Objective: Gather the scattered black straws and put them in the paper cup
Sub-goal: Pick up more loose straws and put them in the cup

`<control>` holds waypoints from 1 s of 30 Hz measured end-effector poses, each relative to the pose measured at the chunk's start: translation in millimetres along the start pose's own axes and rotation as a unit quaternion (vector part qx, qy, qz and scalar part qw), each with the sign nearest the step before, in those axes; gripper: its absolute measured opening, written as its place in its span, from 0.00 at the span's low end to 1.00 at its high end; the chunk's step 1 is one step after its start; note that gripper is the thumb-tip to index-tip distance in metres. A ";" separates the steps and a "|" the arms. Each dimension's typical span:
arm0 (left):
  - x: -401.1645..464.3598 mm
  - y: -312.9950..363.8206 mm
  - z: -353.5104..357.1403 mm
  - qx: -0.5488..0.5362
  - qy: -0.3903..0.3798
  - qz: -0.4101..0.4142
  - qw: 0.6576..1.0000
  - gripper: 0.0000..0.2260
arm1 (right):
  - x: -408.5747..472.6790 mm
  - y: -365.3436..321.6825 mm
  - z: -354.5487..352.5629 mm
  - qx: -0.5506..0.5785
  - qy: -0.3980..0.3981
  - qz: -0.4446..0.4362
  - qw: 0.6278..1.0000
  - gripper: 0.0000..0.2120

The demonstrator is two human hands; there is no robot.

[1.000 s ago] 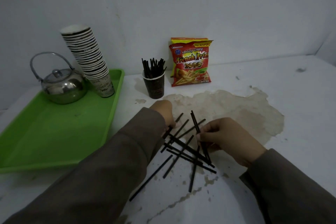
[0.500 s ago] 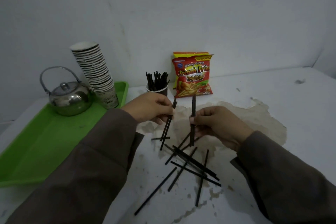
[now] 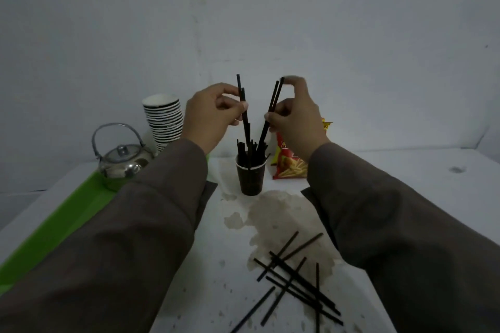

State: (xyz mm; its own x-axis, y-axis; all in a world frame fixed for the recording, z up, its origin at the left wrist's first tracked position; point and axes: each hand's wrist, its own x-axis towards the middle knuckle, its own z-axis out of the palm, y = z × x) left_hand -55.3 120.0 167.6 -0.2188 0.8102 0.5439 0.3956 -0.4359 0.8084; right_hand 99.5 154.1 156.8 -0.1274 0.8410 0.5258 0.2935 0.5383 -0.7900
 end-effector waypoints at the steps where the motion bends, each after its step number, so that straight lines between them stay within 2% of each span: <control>1: 1.7 -2.6 1.9 0.002 0.000 0.000 1.000 0.08 | 2.4 1.0 2.4 -0.016 0.007 -0.012 1.000 0.30; 4: 1.6 -13.9 5.2 0.001 -0.010 -0.016 1.000 0.07 | 6.1 7.9 8.7 -0.050 0.014 -0.021 0.998 0.36; 9: -10.3 -35.0 6.0 -0.006 -0.027 -0.049 0.998 0.07 | 6.4 28.7 18.8 -0.057 -0.020 -0.001 0.998 0.34; 18: -8.5 -54.1 3.1 -0.033 -0.039 -0.097 0.994 0.06 | 7.6 50.6 24.6 -0.032 -0.025 0.023 0.999 0.32; 24: 22.8 -47.3 -1.2 -0.035 0.000 -0.085 0.996 0.06 | 13.2 51.1 30.7 -0.030 -0.004 0.019 0.999 0.32; 30: 61.5 -34.9 -0.1 -0.034 0.039 -0.029 0.998 0.05 | 16.6 53.7 32.1 -0.024 -0.005 0.022 0.999 0.32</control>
State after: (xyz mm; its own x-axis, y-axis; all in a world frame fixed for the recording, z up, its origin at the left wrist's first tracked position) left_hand -82.6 185.0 172.9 -0.3101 0.8030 0.5089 0.3192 -0.4163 0.8514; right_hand 82.8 198.7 113.0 -0.1222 0.8647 0.4872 0.3440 0.4974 -0.7964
